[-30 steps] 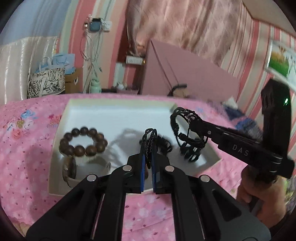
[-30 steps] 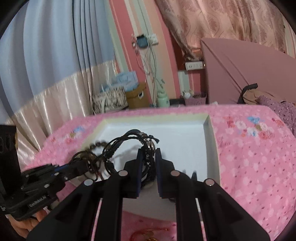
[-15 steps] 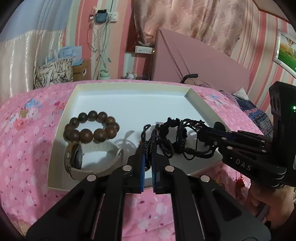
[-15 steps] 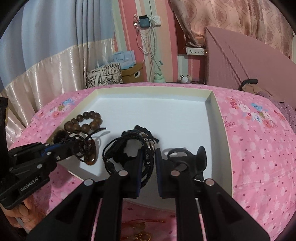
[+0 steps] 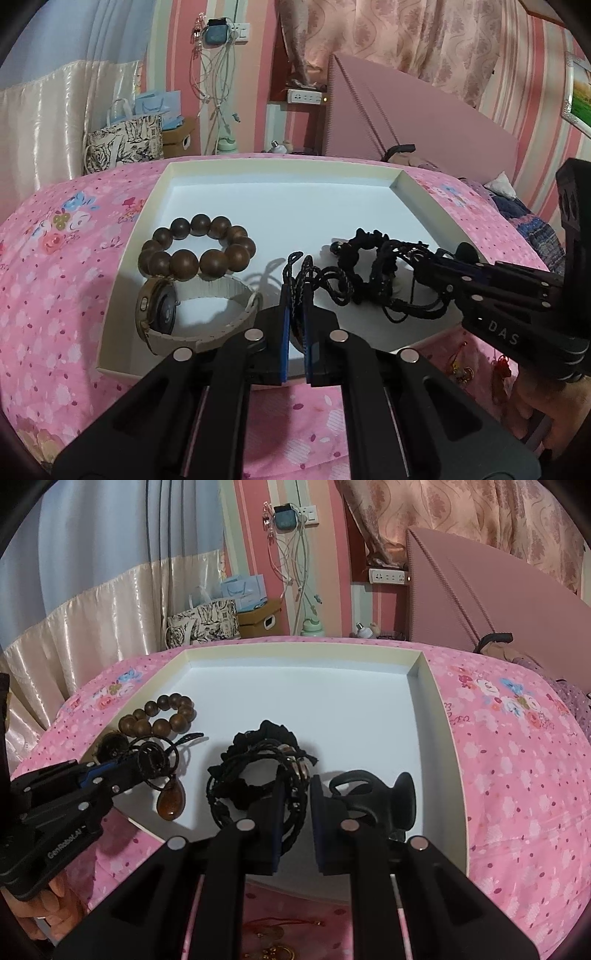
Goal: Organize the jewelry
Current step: 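Carry the black cord necklaces in both tools over the white tray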
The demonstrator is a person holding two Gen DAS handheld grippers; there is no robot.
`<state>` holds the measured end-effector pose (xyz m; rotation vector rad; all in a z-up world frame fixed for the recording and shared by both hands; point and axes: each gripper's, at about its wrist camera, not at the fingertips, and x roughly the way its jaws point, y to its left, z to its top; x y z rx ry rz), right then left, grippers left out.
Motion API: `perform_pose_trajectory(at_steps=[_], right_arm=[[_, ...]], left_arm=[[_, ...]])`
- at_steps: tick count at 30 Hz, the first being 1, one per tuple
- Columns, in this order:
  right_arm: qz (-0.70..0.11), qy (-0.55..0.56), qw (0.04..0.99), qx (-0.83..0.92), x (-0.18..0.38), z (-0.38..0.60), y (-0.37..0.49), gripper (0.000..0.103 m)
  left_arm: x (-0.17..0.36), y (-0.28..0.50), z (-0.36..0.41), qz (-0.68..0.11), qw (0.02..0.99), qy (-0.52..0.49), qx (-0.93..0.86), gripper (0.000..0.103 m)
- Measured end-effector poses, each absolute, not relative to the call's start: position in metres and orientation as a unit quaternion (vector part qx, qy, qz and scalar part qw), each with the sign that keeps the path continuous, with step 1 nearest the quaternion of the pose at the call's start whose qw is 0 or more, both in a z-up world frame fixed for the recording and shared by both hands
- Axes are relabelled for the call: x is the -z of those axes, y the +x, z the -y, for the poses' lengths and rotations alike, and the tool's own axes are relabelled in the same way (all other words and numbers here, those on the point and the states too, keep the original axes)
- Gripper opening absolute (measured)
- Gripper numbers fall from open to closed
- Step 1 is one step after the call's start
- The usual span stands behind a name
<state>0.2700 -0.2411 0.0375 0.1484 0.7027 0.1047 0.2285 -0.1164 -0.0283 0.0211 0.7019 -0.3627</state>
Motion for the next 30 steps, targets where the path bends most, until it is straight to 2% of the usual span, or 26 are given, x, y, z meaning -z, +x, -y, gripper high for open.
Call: perform_pose_trajectory(at_steps=[11, 18, 22, 26, 28, 30], right_arm=[[-0.336, 0.083, 0.937, -0.042, -0.033, 0.242, 0.27, 0.013], [-0.329, 0.063, 0.941, -0.044, -0.035, 0.235, 0.272, 0.015], [-0.33, 0.054, 0.942, -0.038, -0.036, 0.234, 0.271, 0.016], [-0.336, 0.043, 0.94, -0.026, -0.034, 0.231, 0.273, 0.016], [-0.334, 0.037, 0.942, -0.023, -0.035, 0.229, 0.272, 0.016], [-0.325, 0.034, 0.945, -0.02, -0.038, 0.228, 0.268, 0.03]], left_arm=[[0.028, 0.228, 0.12, -0.34, 0.927, 0.023, 0.159, 0.003], [0.021, 0.213, 0.127, -0.297, 0.948, 0.064, 0.098, 0.003], [0.024, 0.219, 0.126, -0.313, 0.944, 0.066, 0.084, 0.004], [0.023, 0.218, 0.126, -0.312, 0.945, 0.074, 0.069, 0.007], [0.024, 0.218, 0.126, -0.313, 0.945, 0.076, 0.057, 0.012], [0.023, 0.217, 0.122, -0.311, 0.946, 0.07, 0.05, 0.022]])
